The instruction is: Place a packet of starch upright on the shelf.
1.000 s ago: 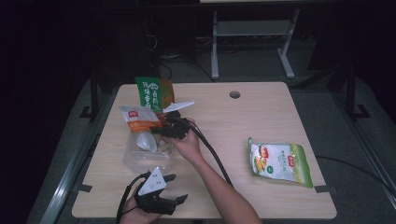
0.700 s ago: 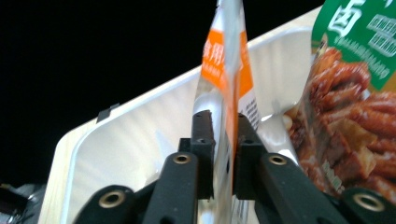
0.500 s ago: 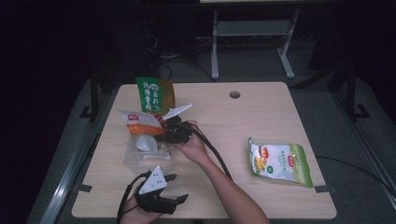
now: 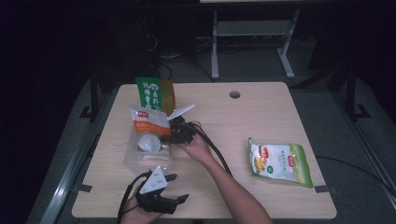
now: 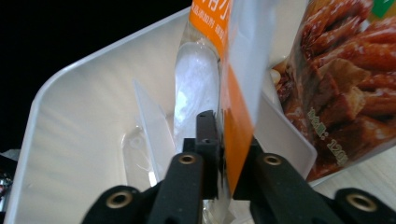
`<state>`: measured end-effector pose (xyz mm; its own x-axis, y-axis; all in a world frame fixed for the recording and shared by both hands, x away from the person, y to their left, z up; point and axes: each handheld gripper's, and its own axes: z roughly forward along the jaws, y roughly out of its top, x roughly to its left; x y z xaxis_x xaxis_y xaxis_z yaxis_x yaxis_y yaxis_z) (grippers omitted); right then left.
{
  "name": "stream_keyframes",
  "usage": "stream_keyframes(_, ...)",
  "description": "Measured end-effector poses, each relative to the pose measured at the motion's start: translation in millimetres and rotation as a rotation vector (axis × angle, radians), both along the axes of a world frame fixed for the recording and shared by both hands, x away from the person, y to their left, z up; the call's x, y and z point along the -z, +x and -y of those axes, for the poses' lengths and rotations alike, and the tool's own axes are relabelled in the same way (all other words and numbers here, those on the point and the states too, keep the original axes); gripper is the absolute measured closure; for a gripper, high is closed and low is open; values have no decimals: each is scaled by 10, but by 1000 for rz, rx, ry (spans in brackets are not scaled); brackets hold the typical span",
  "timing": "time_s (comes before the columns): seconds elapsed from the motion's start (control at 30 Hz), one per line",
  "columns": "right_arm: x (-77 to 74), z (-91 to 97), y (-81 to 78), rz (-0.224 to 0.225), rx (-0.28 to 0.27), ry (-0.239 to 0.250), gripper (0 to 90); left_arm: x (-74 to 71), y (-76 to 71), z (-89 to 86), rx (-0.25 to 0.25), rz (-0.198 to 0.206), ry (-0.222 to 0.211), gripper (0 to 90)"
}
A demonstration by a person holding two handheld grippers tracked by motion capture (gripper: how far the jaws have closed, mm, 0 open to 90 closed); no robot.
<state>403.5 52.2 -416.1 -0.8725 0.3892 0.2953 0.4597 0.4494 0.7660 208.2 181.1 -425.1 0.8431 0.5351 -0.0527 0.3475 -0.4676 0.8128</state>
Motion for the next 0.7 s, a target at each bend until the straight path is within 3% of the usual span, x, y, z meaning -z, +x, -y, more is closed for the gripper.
stream_keyframes(0.13,-50,65,9,-10,5,34,750,-1,8,-2,-1,1,1,243)
stream_keyframes(0.7,-237,439,-49,-5,14,53,566,0,58,11,4,2,18,245)
